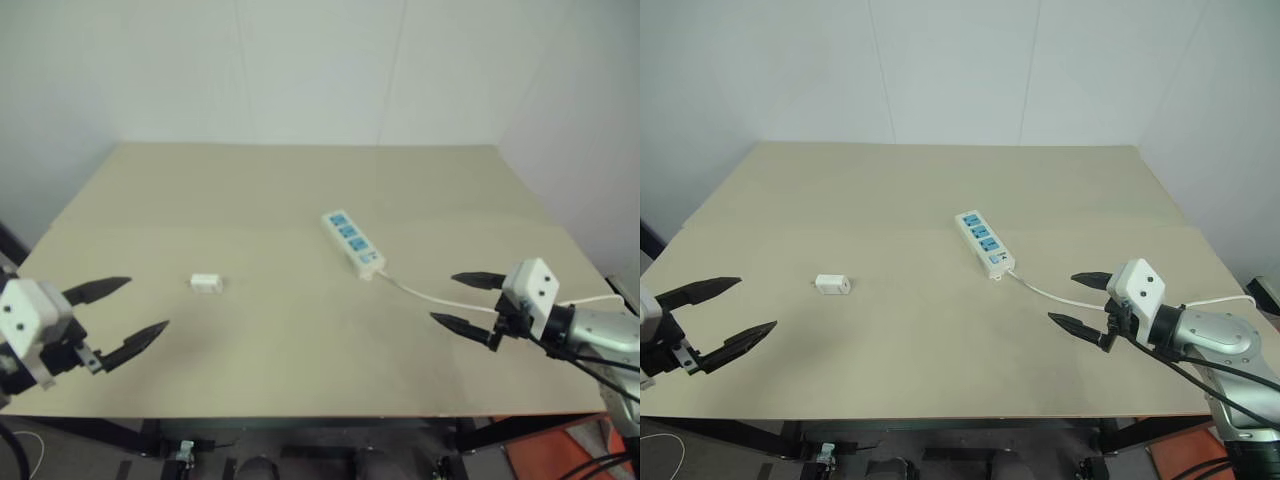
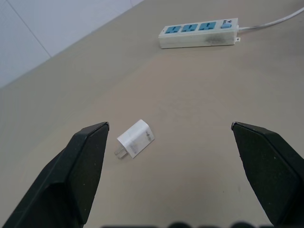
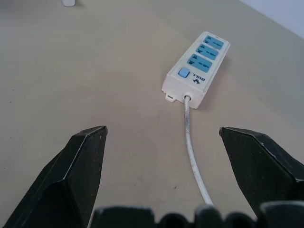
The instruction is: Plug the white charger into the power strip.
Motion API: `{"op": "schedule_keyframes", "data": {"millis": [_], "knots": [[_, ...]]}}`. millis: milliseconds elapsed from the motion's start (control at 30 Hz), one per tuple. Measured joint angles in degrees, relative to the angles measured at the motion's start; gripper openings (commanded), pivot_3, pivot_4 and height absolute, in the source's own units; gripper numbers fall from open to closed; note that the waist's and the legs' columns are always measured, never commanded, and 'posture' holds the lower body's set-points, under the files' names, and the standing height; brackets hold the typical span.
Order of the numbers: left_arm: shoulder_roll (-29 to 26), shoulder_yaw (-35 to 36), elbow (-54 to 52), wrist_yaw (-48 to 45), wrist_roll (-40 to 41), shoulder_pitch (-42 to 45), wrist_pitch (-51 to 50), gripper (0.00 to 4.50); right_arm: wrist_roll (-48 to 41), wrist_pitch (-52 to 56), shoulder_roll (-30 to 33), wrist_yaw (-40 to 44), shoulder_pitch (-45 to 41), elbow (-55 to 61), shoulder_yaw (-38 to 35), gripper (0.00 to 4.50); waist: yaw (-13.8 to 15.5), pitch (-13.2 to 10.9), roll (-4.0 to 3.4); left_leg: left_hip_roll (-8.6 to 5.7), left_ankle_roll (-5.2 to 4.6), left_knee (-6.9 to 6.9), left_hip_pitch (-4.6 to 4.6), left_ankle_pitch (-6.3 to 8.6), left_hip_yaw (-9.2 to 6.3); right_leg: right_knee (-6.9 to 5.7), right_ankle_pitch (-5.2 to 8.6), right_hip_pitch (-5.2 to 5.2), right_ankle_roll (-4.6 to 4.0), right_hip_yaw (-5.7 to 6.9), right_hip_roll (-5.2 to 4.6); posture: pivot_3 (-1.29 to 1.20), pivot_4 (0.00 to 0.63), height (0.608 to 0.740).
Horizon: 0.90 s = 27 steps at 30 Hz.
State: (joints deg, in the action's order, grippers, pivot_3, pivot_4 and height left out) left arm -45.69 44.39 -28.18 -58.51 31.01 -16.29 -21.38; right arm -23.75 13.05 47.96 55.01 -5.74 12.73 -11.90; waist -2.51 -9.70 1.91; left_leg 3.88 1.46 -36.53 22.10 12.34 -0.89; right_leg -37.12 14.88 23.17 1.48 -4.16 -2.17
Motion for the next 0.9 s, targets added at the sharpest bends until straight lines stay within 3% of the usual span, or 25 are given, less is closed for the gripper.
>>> {"op": "schedule_keyframes", "data": {"millis": [467,633,733,900], "knots": [[-0.86,-0.30,-0.21,0.88,0.70,0.63,-0.03,4.50,0.81,0.00,-0.62,-0.78,-1.37,-0.25,0.34,4.43,-0.01,0.00,0.00,0.00,0.00,0.00,-0.01,0.00,0.01,0.00,0.00,0.00,-0.01,0.00,0.00,0.00,0.150,0.740],[-1.22,-2.66,-0.16,1.03,0.74,2.45,-0.01,4.50,3.08,2.11,-7.74,-7.08,-6.76,-2.96,4.59,4.43,-0.17,0.00,0.00,0.01,0.00,0.00,-0.05,0.00,0.01,-0.02,-0.02,-0.01,-0.02,-0.02,0.01,0.00,0.150,0.740],[-1.38,-4.41,0.16,1.03,0.74,4.06,0.01,4.50,5.32,5.06,-15.51,-13.63,-12.08,-8.45,8.21,4.43,-0.30,0.00,0.00,0.01,0.00,0.02,0.00,0.00,0.02,-0.03,-0.07,0.05,-0.03,-0.04,0.02,0.00,0.150,0.740],[-1.82,-5.67,1.57,1.00,0.73,5.42,0.01,4.50,10.27,6.15,-20.63,-18.06,-18.99,-18.55,12.98,4.43,-0.03,-0.02,-0.03,0.00,0.00,0.04,0.16,0.00,0.03,0.01,-0.23,0.15,-0.29,-0.02,0.01,0.00,0.150,0.740]]}}
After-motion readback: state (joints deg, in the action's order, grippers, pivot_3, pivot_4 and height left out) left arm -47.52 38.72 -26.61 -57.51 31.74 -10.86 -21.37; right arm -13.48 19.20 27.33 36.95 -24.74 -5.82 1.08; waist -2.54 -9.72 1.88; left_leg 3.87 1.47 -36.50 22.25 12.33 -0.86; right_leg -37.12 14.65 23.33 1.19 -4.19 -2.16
